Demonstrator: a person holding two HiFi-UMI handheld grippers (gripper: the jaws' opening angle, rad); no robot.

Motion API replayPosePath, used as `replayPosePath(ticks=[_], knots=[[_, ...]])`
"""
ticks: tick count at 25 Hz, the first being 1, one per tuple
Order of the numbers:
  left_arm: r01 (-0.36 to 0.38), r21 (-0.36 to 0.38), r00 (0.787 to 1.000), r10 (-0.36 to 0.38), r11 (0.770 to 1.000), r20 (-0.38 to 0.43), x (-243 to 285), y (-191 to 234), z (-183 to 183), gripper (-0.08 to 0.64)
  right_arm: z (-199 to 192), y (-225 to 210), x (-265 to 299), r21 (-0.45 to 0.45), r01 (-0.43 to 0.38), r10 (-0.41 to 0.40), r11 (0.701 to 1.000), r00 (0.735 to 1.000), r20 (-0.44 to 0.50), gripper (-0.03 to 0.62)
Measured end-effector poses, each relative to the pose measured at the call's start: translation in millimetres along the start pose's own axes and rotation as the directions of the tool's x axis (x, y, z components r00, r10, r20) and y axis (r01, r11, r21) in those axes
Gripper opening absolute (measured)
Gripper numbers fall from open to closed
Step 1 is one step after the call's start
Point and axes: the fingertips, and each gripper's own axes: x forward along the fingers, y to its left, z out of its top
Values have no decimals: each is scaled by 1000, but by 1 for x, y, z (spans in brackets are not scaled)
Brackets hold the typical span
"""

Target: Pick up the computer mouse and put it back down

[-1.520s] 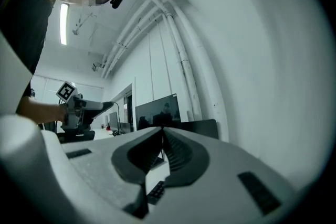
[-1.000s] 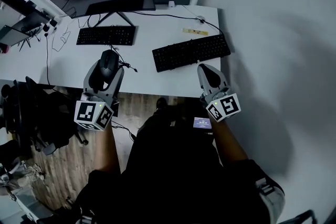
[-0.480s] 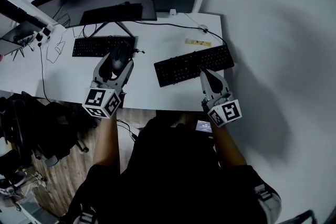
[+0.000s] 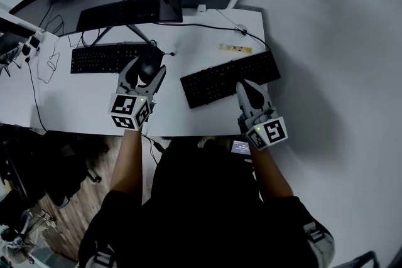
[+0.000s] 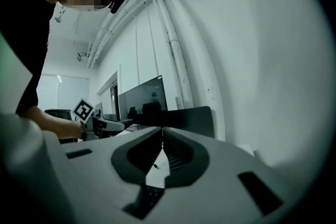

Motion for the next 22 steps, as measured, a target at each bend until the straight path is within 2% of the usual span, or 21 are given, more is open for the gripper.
replayPosePath(ticks=[4,8,11,14,22], knots=[[-2,-16,998,1,1000,-70,5,10,-41,302,-10,10,20,12,-17,17,1000,999,-29,11],[-28,8,987,29,1000,-161,5,18,-94,302,-19,22,36,5,-38,38,999,998,-56,11],[-39,45,970,49,998,-238,8,23,-137,303,-27,27,44,1,-47,47,999,996,-76,11],[-26,48,951,39,999,-307,9,23,-174,303,-33,33,50,2,-53,53,999,994,-92,11],[-28,103,897,70,994,-436,10,24,-236,302,-46,41,51,-9,-61,60,998,989,-134,11]])
